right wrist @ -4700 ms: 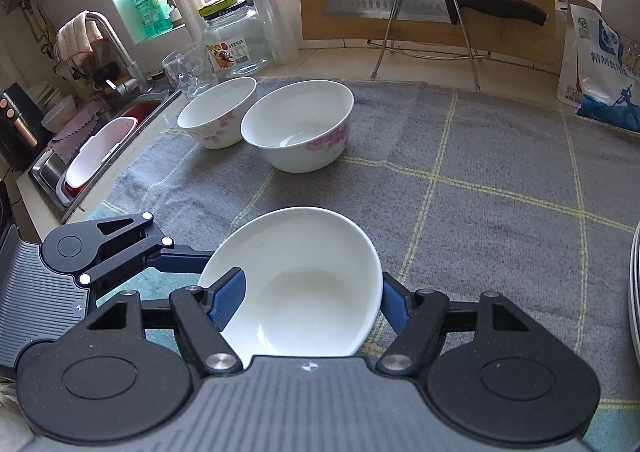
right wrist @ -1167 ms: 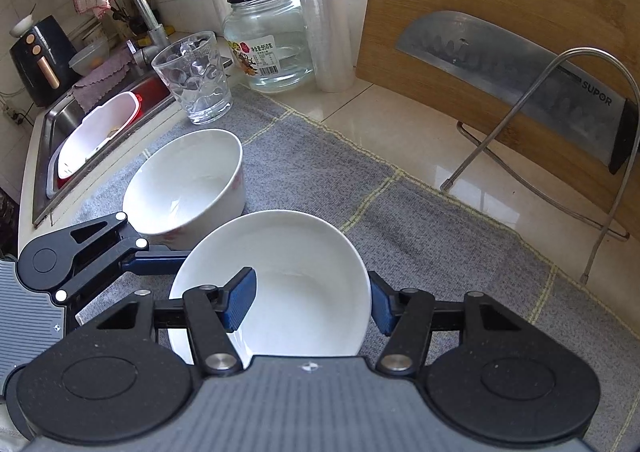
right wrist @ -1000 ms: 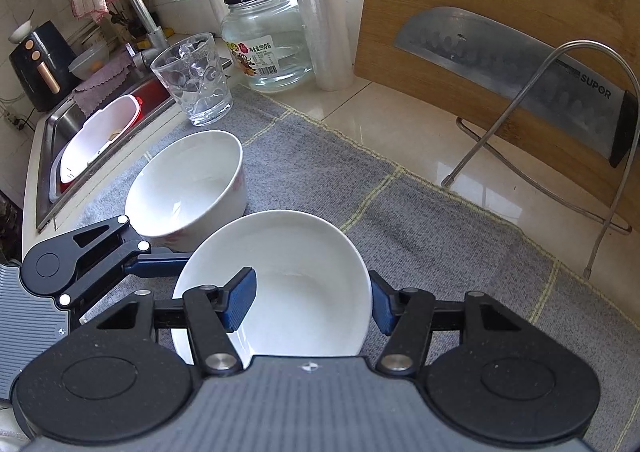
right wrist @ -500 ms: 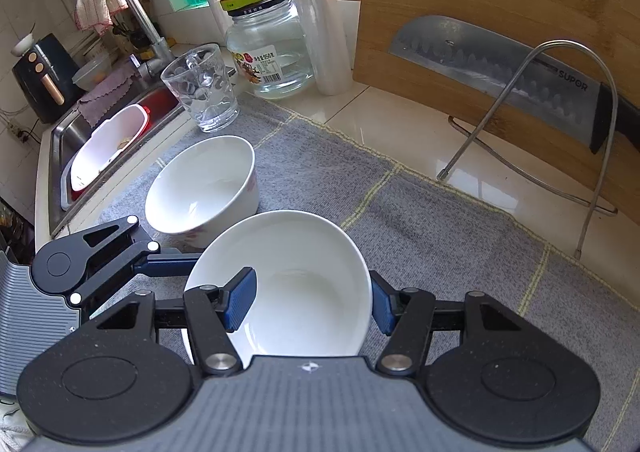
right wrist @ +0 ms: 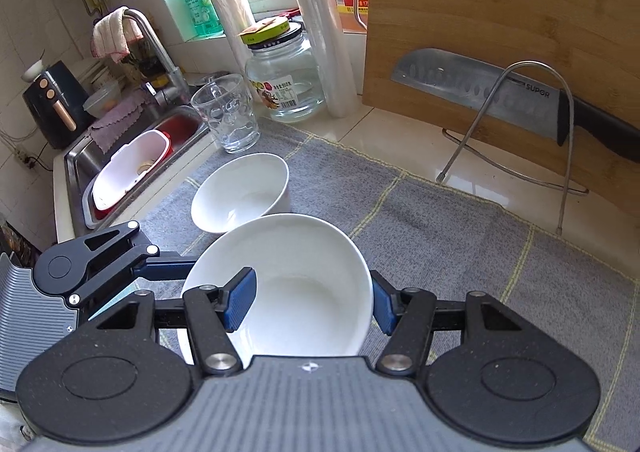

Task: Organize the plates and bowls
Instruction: 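Lower the held bowl into the other white bowl and open the right gripper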

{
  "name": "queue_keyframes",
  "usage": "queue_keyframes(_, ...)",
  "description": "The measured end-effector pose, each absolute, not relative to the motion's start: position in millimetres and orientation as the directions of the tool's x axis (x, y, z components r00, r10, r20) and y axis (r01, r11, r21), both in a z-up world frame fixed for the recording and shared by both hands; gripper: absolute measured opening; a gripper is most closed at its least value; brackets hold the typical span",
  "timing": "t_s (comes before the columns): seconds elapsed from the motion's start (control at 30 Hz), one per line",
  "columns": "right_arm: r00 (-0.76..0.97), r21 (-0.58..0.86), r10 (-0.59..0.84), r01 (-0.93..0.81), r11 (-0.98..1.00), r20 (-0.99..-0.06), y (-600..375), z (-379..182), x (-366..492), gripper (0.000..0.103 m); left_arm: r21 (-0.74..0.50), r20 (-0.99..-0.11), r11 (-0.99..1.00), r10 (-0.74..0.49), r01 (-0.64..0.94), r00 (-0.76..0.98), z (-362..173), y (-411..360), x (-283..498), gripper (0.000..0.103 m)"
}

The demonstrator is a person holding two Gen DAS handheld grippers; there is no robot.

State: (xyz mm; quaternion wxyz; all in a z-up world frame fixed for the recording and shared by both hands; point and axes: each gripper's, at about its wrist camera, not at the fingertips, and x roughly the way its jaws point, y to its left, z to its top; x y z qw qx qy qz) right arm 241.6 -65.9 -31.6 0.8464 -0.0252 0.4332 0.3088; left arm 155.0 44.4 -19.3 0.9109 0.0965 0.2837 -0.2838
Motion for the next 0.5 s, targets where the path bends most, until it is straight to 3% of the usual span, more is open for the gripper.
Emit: queue_keyframes(0.5, 0.474, 0.217, 0.474, -0.499, 0.839, -0.742, -83, -23, 180, 0.066, 0.008, -0.56, 0.771, -0.524, 0.637, 0.642, -5, 38, 106, 0.088)
